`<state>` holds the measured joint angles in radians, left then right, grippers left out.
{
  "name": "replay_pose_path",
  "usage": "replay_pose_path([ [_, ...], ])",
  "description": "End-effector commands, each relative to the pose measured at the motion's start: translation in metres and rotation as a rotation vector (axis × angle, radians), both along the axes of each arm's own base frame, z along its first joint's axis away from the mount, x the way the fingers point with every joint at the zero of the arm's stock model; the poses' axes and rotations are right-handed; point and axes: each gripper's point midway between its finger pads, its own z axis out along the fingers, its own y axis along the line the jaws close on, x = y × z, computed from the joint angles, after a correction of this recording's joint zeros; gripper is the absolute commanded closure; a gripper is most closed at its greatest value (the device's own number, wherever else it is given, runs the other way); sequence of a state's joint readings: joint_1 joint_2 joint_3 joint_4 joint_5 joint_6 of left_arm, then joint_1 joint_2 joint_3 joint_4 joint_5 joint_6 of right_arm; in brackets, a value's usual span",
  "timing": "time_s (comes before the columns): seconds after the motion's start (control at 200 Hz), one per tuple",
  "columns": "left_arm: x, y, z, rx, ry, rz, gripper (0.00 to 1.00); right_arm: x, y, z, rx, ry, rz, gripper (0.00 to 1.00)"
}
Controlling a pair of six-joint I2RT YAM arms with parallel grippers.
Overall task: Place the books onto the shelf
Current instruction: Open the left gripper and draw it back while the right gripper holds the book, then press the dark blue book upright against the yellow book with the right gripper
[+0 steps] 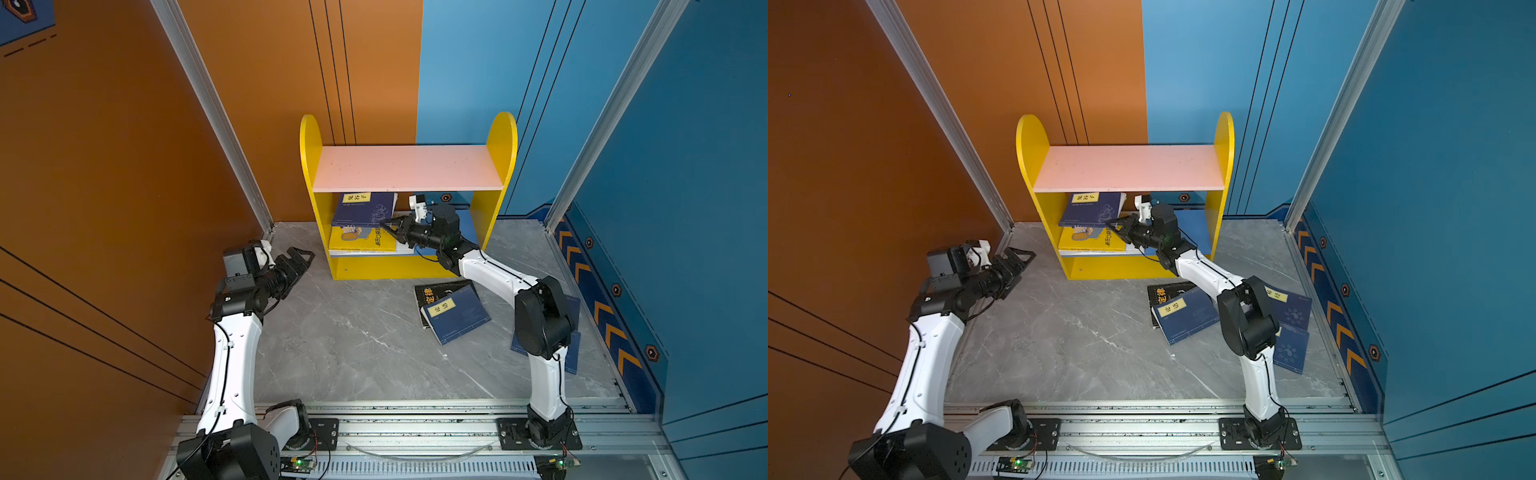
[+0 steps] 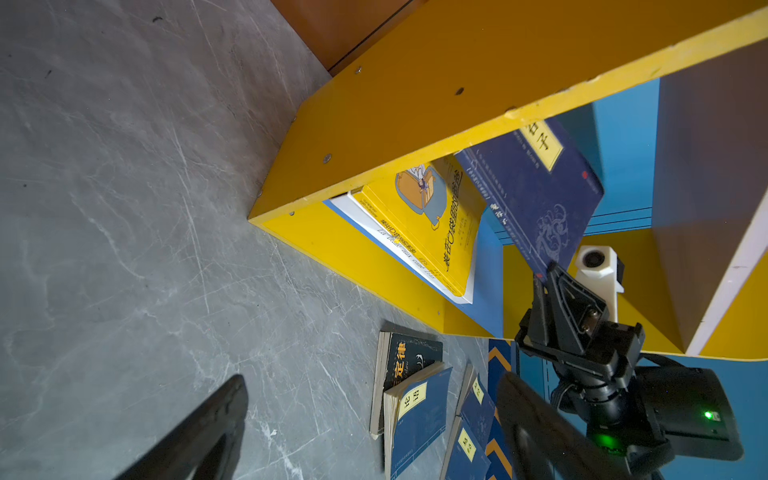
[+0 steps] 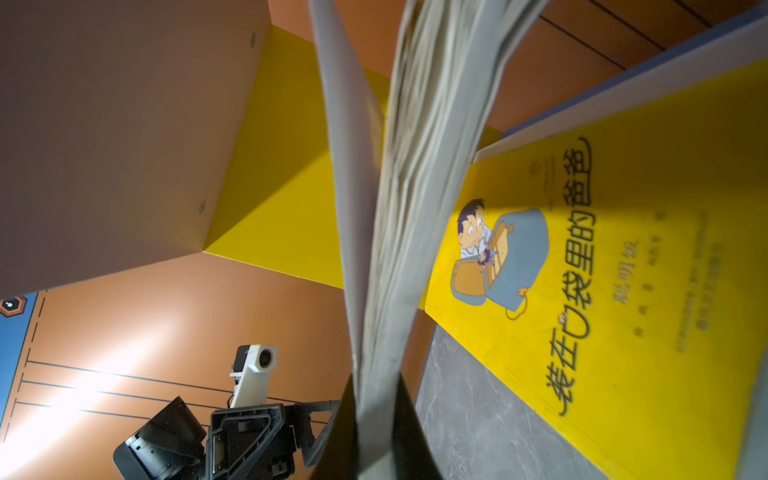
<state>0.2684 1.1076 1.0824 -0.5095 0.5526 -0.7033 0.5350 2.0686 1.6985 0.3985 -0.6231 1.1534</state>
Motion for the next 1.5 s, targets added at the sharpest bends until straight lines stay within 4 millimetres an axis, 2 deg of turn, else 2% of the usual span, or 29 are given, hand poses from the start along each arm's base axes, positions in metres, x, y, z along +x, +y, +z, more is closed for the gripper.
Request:
replay_pose_path([
  [0.0,-0.002,0.005,-0.007,0.018,0.012,0.002,0.06,0.015,0.003,0.019,0.063,-0.061,-0.013,0.95],
  [0.155,-0.004,0.006,-0.01,0.012,0.018,0.007,0.06,0.023,0.0,-0.016,-0.003,0.016,-0.028,0.96],
  [0.355,-0.006,0.007,-0.014,0.004,0.028,0.012,0.06,0.013,-0.006,-0.054,-0.102,0.095,-0.019,0.96],
  [0.576,-0.003,0.006,-0.018,-0.013,0.041,0.002,0.06,0.005,-0.011,-0.078,-0.218,0.131,-0.008,0.96],
  [0.701,-0.002,0.005,-0.022,-0.023,0.055,-0.006,0.06,0.004,-0.013,-0.079,-0.219,0.159,-0.005,0.97],
  [0.966,0.005,-0.001,-0.028,-0.019,0.065,-0.039,0.06,-0.01,-0.003,-0.075,-0.204,0.192,0.1,0.97],
  [1.192,0.021,-0.015,-0.036,-0.01,0.081,-0.078,0.06,-0.01,0.0,-0.08,-0.196,0.207,0.117,0.97],
  [1.392,0.038,-0.025,-0.045,0.004,0.086,-0.065,0.05,-0.004,0.001,-0.074,-0.182,0.196,0.092,0.97],
  [1.472,0.046,-0.026,-0.049,0.004,0.085,-0.042,0.05,-0.004,0.003,-0.083,-0.191,0.219,0.099,0.97],
  [1.482,0.047,-0.026,-0.049,0.002,0.084,-0.038,0.05,-0.002,0.005,-0.074,-0.182,0.201,0.098,0.97],
  [1.497,0.048,-0.026,-0.049,0.0,0.082,-0.031,0.05,-0.002,0.006,-0.072,-0.182,0.198,0.101,0.97],
])
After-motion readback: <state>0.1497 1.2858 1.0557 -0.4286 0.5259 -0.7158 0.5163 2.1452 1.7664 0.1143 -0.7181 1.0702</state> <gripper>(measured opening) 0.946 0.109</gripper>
